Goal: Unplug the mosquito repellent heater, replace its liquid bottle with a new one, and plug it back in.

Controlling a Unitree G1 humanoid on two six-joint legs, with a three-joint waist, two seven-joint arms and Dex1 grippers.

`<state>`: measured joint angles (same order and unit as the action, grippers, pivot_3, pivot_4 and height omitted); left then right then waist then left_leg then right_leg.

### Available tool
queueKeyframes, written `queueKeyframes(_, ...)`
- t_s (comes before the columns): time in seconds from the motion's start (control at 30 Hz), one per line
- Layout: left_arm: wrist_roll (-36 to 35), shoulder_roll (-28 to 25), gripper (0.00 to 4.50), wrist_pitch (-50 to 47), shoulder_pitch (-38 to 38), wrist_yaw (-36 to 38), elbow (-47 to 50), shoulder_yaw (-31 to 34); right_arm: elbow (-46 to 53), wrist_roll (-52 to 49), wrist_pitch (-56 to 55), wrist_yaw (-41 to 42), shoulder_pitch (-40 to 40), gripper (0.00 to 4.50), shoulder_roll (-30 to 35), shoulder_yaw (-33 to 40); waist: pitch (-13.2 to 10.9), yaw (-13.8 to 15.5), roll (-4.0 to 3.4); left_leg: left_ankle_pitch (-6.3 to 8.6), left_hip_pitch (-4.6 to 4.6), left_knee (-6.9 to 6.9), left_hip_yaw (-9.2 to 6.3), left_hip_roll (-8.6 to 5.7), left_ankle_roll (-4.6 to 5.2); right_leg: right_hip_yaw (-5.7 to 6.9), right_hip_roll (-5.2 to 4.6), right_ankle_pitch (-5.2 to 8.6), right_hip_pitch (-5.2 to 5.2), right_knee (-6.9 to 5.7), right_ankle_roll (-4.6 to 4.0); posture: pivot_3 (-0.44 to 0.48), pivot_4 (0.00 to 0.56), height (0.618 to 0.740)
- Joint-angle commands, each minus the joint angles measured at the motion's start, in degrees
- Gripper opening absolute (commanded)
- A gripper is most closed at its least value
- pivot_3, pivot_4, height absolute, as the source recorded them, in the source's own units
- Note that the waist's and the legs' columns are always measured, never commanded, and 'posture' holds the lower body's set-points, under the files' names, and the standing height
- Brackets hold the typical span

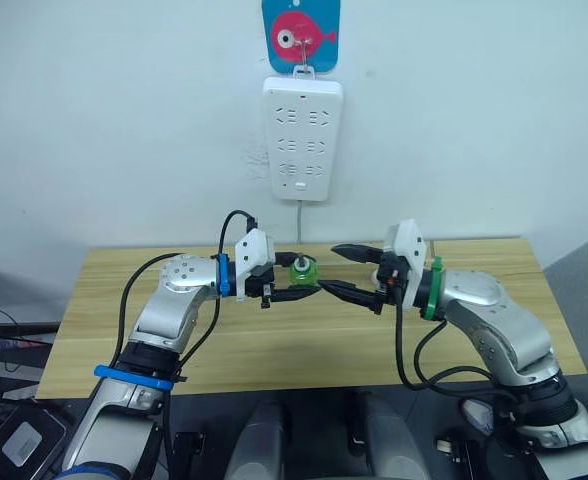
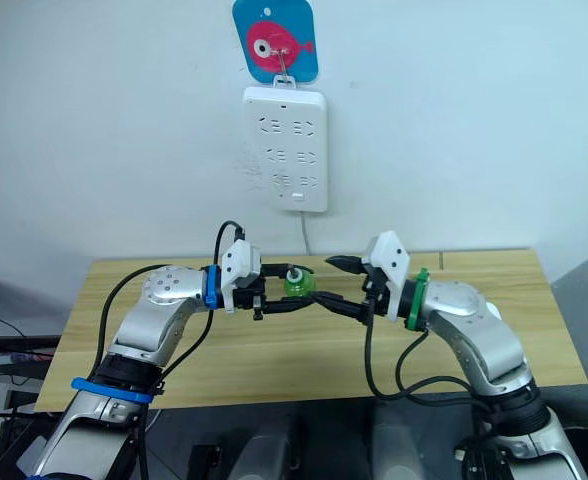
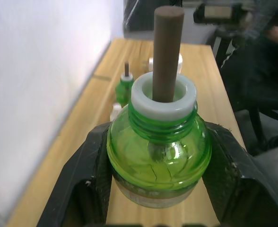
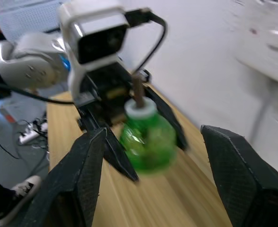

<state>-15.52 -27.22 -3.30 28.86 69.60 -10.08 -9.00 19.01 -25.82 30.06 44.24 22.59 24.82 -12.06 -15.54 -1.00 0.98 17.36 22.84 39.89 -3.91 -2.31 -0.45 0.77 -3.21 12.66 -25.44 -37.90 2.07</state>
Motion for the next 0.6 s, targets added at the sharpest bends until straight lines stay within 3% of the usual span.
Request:
queueKeyframes(0.03, -0.6, 0.5, 2.26, 0.4, 0.3, 0.7, 1.6, -0.6, -1.0, 1.5, -0.4, -1.0, 1.3, 3.27, -2.2, -1.8, 0.0, 0.0, 0.0, 0.0, 0.02, 0.0, 0.0, 0.0, 0.0, 0.0, -0.01, 0.0, -0.01, 0.01, 0.0, 0.031, 0.256, 0.74)
queueKeyframes(0.23, -0.7, 0.8, 2.26, 0.0, 0.6, 0.8, 1.9, -0.5, -4.1, 4.4, -2.5, -1.4, 3.1, 3.27, -4.6, -2.9, 0.0, 0.0, 0.0, -0.01, 0.03, 0.02, 0.01, -0.03, -0.01, 0.0, -0.02, 0.0, -0.01, 0.0, 0.0, 0.033, 0.258, 0.74)
queueKeyframes(0.33, -1.3, 1.3, 2.26, -1.3, 0.9, 0.3, 2.2, -0.1, -5.0, 7.0, -5.4, -0.7, 3.3, 2.64, -4.3, -3.8, 0.0, 0.0, 0.0, -0.01, 0.03, 0.02, 0.0, -0.03, -0.01, 0.02, -0.01, 0.0, -0.01, 0.0, 0.0, 0.033, 0.258, 0.74)
queueKeyframes(0.5, -1.3, 1.3, 2.26, -1.6, 0.7, 0.3, 2.1, 0.0, -4.4, 7.4, -6.6, -0.1, 2.6, 0.99, -4.5, -3.4, 0.0, 0.0, 0.0, -0.01, 0.02, 0.02, 0.01, -0.03, -0.01, 0.02, 0.0, 0.0, -0.03, -0.02, 0.0, 0.03, 0.261, 0.74)
queueKeyframes(0.6, -1.3, 1.4, 2.26, -1.7, 0.5, 0.2, 2.3, -0.1, -3.7, 6.6, -6.1, 0.5, 2.1, 0.87, -4.5, -3.3, 0.0, 0.0, 0.0, -0.01, 0.03, 0.02, 0.01, -0.03, -0.01, 0.01, 0.0, 0.0, -0.03, -0.02, 0.0, 0.031, 0.262, 0.74)
